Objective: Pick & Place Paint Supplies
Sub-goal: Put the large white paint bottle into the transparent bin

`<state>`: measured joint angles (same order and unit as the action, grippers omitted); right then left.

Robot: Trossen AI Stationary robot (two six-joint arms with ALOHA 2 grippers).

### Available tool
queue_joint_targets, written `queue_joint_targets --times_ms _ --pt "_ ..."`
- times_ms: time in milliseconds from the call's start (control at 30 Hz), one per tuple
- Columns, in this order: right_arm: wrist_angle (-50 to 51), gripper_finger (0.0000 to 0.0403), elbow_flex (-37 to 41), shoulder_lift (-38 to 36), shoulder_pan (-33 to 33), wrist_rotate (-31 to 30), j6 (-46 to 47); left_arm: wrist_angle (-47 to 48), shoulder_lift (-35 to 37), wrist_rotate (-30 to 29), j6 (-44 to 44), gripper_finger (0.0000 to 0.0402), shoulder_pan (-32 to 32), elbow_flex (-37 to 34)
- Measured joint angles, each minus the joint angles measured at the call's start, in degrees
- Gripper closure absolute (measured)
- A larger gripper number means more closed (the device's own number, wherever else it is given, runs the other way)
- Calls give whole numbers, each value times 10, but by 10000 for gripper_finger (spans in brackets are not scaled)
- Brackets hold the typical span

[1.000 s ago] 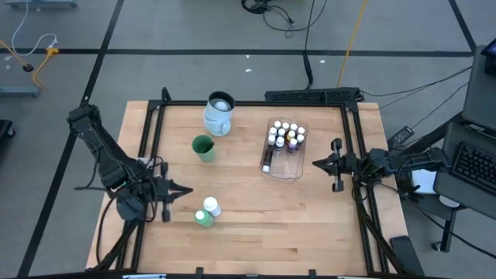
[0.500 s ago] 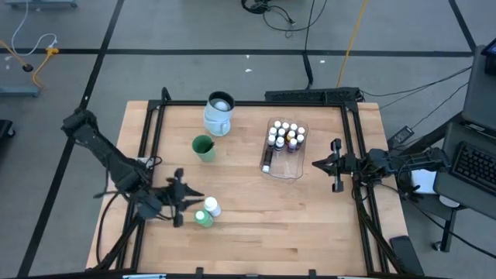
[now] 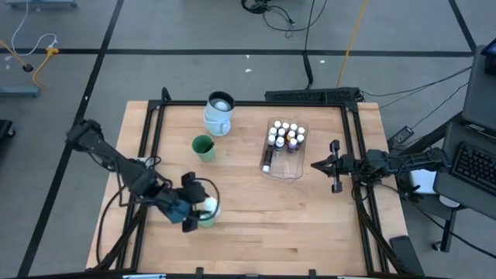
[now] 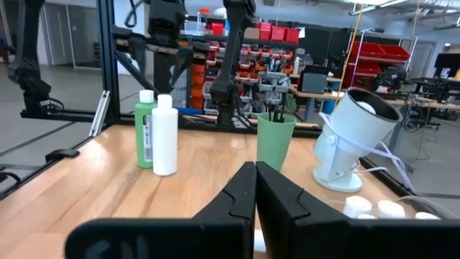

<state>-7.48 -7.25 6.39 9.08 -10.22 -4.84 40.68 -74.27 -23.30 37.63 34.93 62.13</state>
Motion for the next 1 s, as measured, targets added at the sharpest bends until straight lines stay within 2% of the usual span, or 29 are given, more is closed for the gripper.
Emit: queue_joint_targets --times_ms 100,233,467,633,833,1000 --pt "3 399 0 0 0 0 9 14 -23 42 -1 144 -13 32" --pt "3 399 0 0 0 0 10 16 -42 54 4 151 -30 62" --pt "22 399 0 0 0 0 10 33 -70 96 37 177 -53 66" --pt "17 399 8 0 0 0 10 34 -91 131 -7 185 -48 66" --pt "12 399 28 0 0 0 7 42 -95 123 -28 184 -50 67" --pt "-10 399 33 0 0 0 5 65 -93 121 -42 165 -56 76"
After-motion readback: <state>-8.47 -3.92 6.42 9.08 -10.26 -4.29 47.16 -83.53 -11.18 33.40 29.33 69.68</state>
